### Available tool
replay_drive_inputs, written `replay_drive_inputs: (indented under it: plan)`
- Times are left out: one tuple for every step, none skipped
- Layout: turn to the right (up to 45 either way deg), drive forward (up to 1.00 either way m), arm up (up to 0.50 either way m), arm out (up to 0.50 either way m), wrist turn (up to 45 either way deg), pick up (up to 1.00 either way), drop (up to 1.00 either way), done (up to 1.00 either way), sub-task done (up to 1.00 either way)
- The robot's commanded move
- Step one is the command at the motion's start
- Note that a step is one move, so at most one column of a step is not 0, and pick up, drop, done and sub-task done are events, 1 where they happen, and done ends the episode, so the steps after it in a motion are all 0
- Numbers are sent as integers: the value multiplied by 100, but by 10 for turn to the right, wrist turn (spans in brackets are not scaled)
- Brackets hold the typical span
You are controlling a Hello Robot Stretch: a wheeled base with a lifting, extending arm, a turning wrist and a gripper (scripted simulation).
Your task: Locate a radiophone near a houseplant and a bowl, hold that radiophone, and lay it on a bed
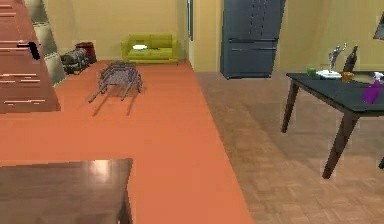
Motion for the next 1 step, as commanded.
replay_drive_inputs:
  plan:
    - [-450,0,0,0,0,0,0,0,0]
